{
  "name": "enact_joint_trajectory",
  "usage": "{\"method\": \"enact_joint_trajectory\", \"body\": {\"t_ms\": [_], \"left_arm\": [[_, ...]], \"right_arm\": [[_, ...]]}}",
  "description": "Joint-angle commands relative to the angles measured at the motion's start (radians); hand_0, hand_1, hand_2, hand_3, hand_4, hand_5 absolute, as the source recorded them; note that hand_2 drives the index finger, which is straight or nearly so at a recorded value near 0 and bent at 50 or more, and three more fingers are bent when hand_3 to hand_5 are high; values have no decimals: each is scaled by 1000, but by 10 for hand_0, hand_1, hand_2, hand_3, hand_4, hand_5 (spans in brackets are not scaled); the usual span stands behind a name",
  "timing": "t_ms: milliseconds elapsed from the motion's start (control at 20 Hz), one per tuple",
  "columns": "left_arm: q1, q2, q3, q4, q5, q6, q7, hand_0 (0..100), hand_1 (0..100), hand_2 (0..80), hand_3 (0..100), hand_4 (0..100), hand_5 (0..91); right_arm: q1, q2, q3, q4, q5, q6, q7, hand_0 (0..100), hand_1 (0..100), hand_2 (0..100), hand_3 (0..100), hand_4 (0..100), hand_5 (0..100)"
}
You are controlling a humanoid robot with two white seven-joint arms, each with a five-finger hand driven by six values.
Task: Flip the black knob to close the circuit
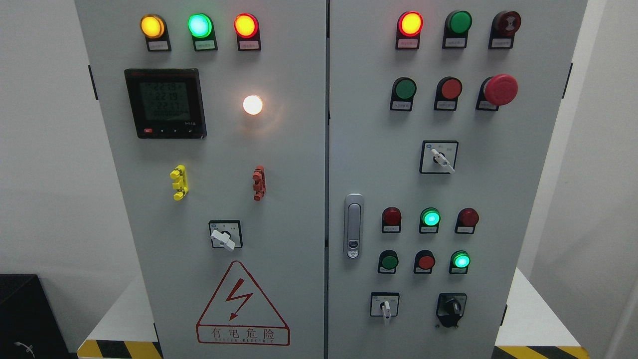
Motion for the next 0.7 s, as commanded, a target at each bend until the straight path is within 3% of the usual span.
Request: {"method": "enact_joint_trajectory", "body": {"t_ms": [0, 550, 650], "left_arm": [[0, 0, -20, 21, -20, 0, -3, 120, 556, 0, 0, 0, 0], [0, 0, -20, 21, -21, -1, -3, 120, 556, 0, 0, 0, 0], [0, 0, -20, 21, -21, 0, -1, 120, 556, 0, 0, 0, 0]], "right_arm": [[0, -1, 12, 28, -1, -1, 1, 0, 206, 0, 0, 0, 0], [-2, -1, 23, 17, 0, -5, 7, 0, 203, 0, 0, 0, 0], [-12, -1, 28, 10, 3, -33, 7, 0, 203, 0, 0, 0, 0]]}}
